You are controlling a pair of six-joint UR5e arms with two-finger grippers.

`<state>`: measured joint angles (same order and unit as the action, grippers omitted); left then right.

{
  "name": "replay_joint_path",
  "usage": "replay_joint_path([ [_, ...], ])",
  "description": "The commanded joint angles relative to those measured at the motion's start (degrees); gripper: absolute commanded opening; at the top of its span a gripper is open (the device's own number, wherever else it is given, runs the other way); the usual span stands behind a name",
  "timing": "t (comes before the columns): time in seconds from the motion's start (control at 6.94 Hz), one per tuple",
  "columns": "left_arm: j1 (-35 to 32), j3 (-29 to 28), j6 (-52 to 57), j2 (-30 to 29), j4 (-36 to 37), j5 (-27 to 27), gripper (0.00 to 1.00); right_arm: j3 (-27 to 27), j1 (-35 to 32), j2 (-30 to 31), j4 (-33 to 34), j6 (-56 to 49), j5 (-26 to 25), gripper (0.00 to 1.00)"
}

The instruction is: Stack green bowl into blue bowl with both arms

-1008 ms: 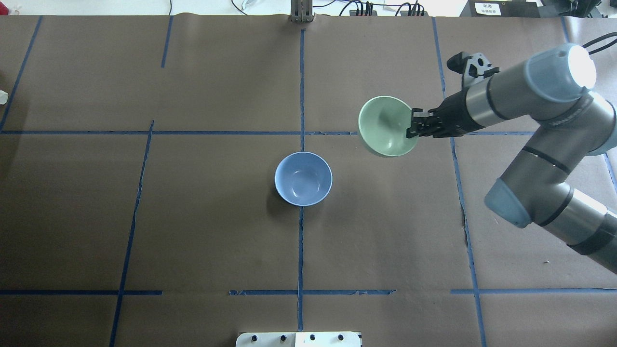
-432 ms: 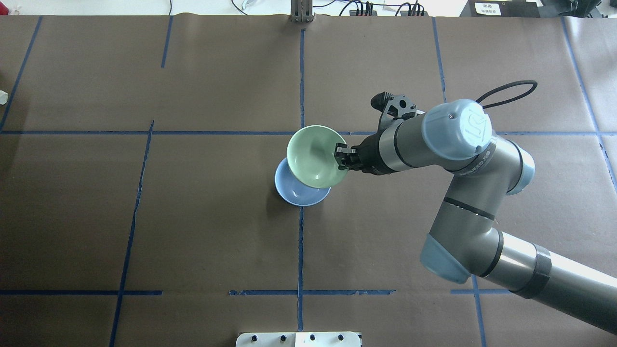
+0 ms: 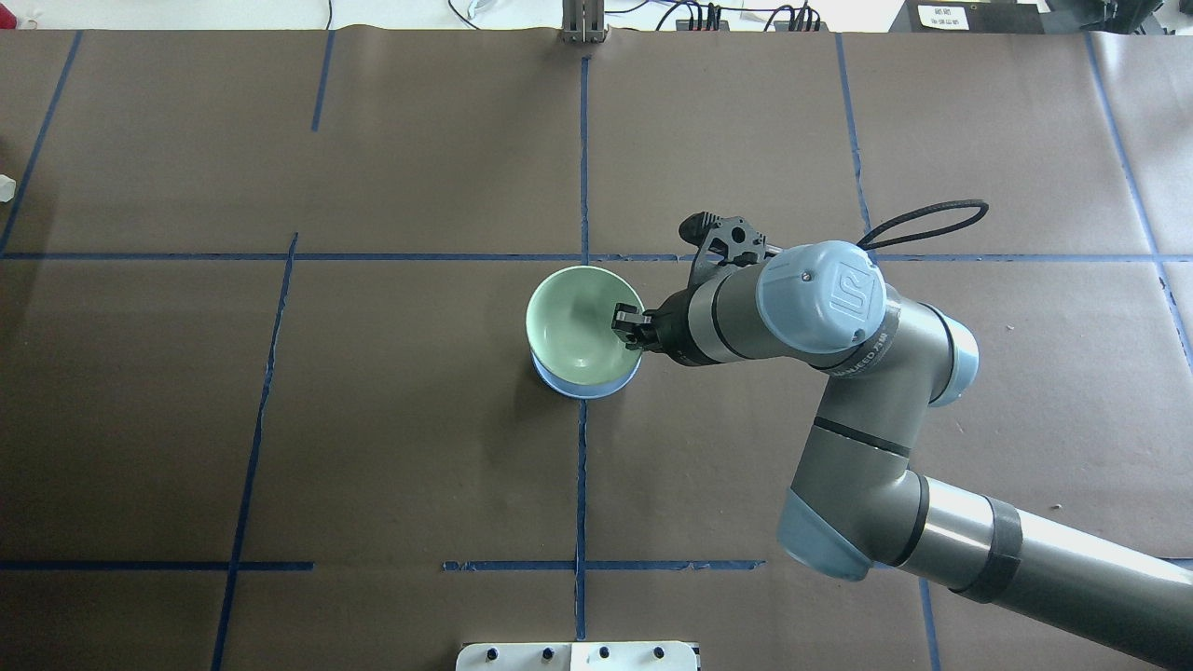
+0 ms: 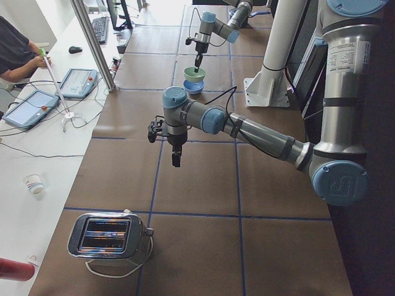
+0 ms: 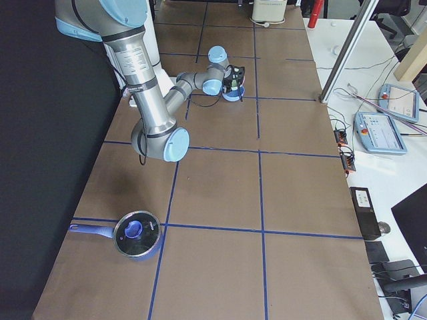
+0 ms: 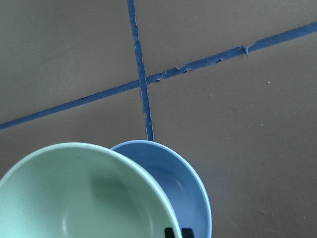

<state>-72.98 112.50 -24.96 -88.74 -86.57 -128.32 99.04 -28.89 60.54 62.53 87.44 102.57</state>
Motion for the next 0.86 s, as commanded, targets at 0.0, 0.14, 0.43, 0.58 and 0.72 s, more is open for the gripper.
replay_joint_path([
  [0.0, -0.1, 0.0, 0.0, 0.2, 0.0, 0.0, 1.00, -1.6, 0.1, -1.1, 0.2, 0.1, -1.6, 0.08],
  [0.14, -0.1, 0.0, 0.0, 0.5, -0.1, 0.1, 1.00, -1.6, 0.1, -1.1, 0.1, 0.1, -1.6, 0.59],
  [0.43, -0.1, 0.0, 0.0, 0.4, -0.1, 0.1, 1.00, -1.6, 0.0, -1.1, 0.2, 0.0, -2.6, 1.00],
  [0.58, -0.1, 0.0, 0.0, 0.5, -0.1, 0.1, 1.00, -1.3, -0.5, -1.0, 0.3, -0.1, -2.4, 1.00],
  [0.72, -0.1, 0.0, 0.0, 0.5, -0.1, 0.1, 1.00, -1.2, -1.8, -0.8, 0.5, -0.2, -1.8, 1.00],
])
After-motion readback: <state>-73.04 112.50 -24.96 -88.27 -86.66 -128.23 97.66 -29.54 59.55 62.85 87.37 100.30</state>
